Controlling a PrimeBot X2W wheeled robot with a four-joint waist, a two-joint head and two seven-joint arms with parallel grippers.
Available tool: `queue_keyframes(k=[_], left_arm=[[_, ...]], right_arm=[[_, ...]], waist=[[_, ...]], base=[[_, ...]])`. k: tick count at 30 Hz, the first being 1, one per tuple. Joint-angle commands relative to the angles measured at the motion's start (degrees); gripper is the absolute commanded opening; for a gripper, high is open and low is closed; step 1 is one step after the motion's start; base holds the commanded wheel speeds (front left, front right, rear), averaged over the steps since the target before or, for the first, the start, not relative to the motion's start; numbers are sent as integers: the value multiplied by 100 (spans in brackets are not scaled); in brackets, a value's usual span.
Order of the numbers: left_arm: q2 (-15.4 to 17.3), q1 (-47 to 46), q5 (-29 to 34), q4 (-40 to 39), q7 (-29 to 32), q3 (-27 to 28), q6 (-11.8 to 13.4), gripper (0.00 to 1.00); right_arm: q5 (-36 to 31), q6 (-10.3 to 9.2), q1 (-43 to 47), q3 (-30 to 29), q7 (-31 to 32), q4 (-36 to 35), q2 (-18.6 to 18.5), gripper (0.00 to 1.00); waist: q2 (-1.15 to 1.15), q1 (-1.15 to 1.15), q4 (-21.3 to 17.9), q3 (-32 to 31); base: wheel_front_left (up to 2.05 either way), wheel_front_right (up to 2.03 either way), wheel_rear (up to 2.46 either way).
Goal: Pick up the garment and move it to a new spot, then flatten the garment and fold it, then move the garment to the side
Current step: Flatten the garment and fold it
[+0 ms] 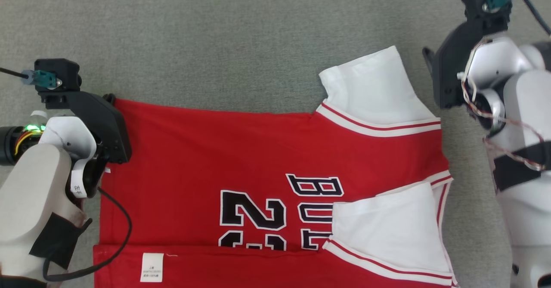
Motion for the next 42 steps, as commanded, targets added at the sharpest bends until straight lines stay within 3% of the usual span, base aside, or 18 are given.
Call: queue_keyframes(k=[1, 10, 17, 20, 28, 36, 42], left_arm=[[61, 13, -62, 56, -12, 20, 5, 0], [-18, -100, -81, -197, -20, -30, -4, 0], [23, -103, -90, -282, -40, 8, 57, 0], [40, -96, -145, -314, -45, 49, 75, 0], [81, -24, -189, -380, -54, 70, 133, 0], [115, -39, -235, -424, -77, 90, 145, 0], [82, -128, -246, -398, -54, 45, 137, 0]], right_arm=[[-65, 5, -201, 2, -137, 165, 31, 100], [-136, 5, -734, 63, -548, 1227, 183, 100], [24, 12, -687, 522, -164, 1628, 184, 100], [85, 12, -672, 706, -118, 1545, 68, 100], [-56, 10, -565, 499, -1212, 750, -90, 100], [93, 10, 166, 434, -1257, 47, -219, 100], [90, 10, 182, 381, -1365, 10, -112, 100]], waist=[[0, 0, 93, 89], [0, 0, 438, 414], [0, 0, 483, 497], [0, 0, 460, 490], [0, 0, 397, 432], [0, 0, 293, 483], [0, 0, 285, 548]], base=[[0, 0, 0], [0, 0, 0], [0, 0, 0], [0, 0, 0], [0, 0, 0], [0, 0, 0], [0, 0, 0]])
